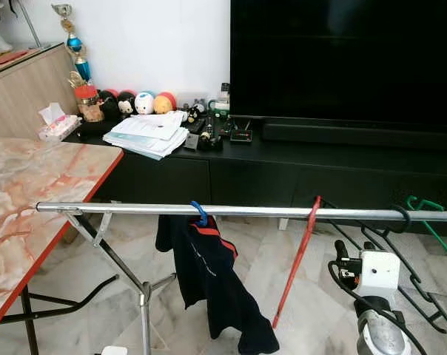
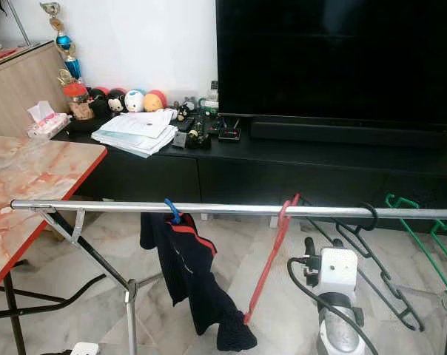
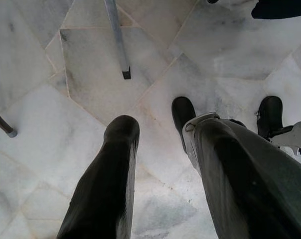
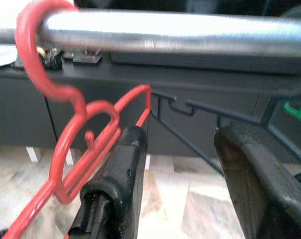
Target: Hang hanger
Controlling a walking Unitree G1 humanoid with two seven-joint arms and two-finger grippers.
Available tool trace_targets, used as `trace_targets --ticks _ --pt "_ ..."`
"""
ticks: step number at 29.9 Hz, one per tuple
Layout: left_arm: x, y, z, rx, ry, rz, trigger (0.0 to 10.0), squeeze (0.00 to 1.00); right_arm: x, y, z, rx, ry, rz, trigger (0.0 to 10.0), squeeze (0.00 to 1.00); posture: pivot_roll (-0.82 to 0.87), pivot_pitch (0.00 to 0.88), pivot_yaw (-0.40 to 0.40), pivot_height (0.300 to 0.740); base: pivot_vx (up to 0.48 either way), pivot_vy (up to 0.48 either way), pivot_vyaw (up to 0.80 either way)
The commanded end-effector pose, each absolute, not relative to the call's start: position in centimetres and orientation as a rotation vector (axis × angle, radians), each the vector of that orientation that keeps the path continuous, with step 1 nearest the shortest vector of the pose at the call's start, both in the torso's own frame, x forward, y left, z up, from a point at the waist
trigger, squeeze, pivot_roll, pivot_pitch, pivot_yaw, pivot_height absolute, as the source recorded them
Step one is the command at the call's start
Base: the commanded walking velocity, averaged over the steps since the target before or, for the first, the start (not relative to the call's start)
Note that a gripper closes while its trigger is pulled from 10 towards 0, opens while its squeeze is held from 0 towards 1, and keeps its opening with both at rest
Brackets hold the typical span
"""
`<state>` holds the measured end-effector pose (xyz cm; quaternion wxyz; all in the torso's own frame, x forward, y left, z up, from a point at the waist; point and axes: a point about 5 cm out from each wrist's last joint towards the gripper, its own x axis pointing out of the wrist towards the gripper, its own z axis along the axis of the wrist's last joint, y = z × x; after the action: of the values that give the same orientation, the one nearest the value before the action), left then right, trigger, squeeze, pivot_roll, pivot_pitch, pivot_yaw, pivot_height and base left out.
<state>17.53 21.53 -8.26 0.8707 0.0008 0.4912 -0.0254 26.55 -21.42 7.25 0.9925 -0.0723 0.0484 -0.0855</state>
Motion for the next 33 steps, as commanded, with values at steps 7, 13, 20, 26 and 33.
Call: trace_targets --ticks 7,13,20,26,33 --pt "17.3 21.9 -8.3 0.01 1.04 -0.046 10.0 0.0 27.1 -21.3 6.8 -0.138 0.117 -0.175 10.0 0.0 -0.08 0.0 0.061 0.74 -0.286 0.0 0.0" --pt "17.3 21.9 -8.3 0.01 1.042 -0.049 10.0 0.0 27.4 -21.3 7.1 -0.139 0.104 -0.176 10.0 0.0 -0.09 0.0 0.063 0.74 -0.292 0.0 0.0" --pt "17.3 21.9 -8.3 0.009 1.042 -0.05 10.0 0.0 27.5 -21.1 6.9 -0.132 0.109 -0.176 10.0 0.0 -0.09 0.0 0.062 0.74 -0.295 0.0 0.0" --pt "17.3 21.8 -8.3 0.007 1.041 -0.049 10.0 0.0 27.7 -21.1 6.6 -0.125 0.119 -0.179 10.0 0.0 -0.08 0.0 0.061 0.74 -0.298 0.0 0.0" --pt "17.3 21.8 -8.3 0.008 1.04 -0.049 10.0 0.0 27.7 -21.6 3.0 0.024 0.283 -0.241 10.0 0.0 -0.09 0.0 0.063 0.74 -0.295 0.0 0.0"
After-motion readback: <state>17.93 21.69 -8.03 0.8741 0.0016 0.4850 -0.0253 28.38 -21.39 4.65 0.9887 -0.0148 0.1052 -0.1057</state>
